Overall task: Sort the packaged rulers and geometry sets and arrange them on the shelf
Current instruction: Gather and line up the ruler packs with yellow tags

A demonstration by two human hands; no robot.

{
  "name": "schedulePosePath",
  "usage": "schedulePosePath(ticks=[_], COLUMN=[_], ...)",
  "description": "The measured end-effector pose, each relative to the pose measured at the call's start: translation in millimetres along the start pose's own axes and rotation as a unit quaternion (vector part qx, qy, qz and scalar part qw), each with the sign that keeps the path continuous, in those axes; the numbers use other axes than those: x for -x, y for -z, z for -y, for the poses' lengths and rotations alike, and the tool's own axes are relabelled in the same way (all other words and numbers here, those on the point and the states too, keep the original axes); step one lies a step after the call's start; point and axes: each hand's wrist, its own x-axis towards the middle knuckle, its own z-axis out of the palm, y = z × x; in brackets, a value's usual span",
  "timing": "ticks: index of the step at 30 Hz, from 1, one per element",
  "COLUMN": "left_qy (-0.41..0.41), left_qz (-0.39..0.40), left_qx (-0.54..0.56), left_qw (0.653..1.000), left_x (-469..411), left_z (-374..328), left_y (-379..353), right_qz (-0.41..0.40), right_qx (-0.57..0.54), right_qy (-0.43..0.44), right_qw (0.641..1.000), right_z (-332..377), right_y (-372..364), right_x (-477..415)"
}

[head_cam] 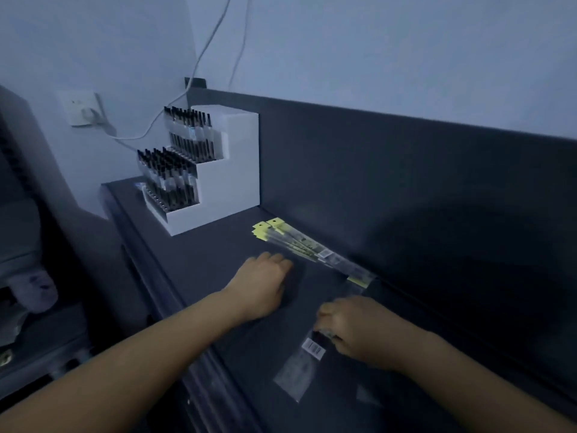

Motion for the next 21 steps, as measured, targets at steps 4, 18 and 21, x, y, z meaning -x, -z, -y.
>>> schedulePosePath(ticks=[4, 18, 21], left_qy=[-0.095, -0.346, -0.355], left_qz=[0.001, 0.079, 0.051], left_qx=[0.025, -0.035, 0.047], left_qw=[0.995, 0.934, 0.932], left_x=[-78.0, -171.2, -166.8], left_z=[34.6, 70.5, 73.3], left_y=[-12.3, -31.1, -24.6], right_qz=[-0.040, -0.123, -0.120], right_qx=[0.070, -0.150, -0.081], right_qy=[-0.016, -0.225, -0.264], right_qw=[0.997, 0.955, 0.954], right_z=[-10.0, 6.5, 5.5], right_y=[-12.8, -7.2, -13.6], right_x=[-24.5, -75.0, -68.7])
